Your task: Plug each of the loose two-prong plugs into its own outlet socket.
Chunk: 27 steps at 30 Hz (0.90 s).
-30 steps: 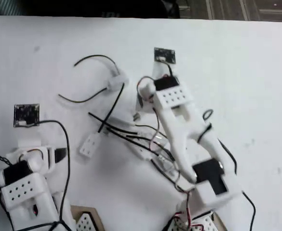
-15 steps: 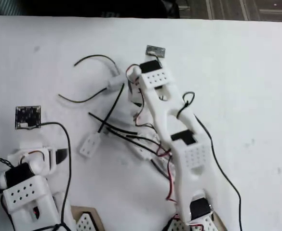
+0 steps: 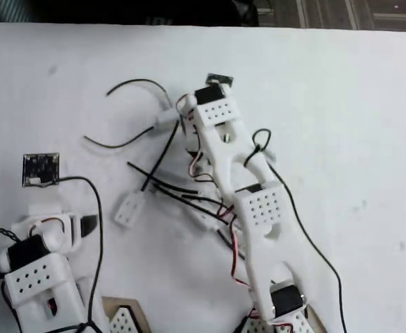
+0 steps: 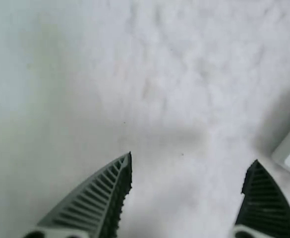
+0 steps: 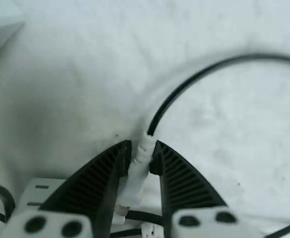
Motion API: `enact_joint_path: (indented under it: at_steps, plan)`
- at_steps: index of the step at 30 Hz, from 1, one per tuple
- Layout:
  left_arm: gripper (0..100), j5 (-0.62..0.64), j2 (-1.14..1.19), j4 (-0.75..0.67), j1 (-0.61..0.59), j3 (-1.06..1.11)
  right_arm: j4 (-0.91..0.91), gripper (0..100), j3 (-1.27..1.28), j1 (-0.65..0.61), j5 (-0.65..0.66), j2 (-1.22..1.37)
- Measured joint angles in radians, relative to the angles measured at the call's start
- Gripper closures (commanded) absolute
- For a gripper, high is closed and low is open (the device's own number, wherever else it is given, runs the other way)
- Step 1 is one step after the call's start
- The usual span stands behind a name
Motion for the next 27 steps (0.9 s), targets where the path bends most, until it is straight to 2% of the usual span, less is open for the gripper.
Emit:
enact_joint_path:
  at_steps: [5, 9, 23, 27]
  plan:
    - [65, 0.0, 0.0, 0.0, 0.0, 0.0, 0.02, 98.2, -0.009, 0.002, 0.0, -0.003]
    - [65, 0.0, 0.0, 0.0, 0.0, 0.0, 0.02, 98.2, 0.038, 0.002, 0.02, -0.103]
    - [65, 0.003, 0.0, -0.028, 0.0, 0.0, 0.021, 98.2, 0.635, -0.063, 0.384, -0.865]
    - [65, 0.003, 0.0, -0.04, 0.054, 0.0, 0.025, 98.2, 0.74, -0.064, 0.486, -1.076]
